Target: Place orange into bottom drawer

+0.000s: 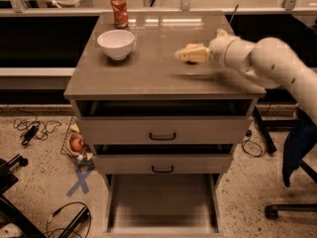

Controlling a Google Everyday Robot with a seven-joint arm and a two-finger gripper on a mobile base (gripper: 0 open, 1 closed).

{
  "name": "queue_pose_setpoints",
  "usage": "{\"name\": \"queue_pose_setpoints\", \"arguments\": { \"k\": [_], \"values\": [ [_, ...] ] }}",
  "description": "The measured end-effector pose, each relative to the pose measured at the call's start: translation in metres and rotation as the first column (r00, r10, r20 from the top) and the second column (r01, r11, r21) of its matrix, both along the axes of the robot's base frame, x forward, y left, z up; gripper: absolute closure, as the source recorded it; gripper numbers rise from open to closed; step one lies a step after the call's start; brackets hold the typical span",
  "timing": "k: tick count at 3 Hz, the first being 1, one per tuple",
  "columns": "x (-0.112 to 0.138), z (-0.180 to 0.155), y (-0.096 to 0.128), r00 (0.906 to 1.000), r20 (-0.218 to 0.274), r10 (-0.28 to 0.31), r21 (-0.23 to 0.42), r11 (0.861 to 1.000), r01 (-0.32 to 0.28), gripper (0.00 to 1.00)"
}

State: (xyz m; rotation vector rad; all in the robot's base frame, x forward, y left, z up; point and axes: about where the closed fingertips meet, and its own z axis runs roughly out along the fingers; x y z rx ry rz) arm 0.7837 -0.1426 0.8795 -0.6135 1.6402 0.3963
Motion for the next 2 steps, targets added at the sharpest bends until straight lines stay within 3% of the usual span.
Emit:
{"name": "queue_pose_setpoints", "arguments": {
  "k": [1, 2],
  "values": [
    [0.033, 0.011, -0.005, 1.0, 0.001, -0.007, -0.001, 1.0, 0.007, 0.0],
    [0.046, -0.006, -0.004, 0.995, -0.099, -0.012, 0.083, 0.996, 0.02, 0.0]
  ]
}}
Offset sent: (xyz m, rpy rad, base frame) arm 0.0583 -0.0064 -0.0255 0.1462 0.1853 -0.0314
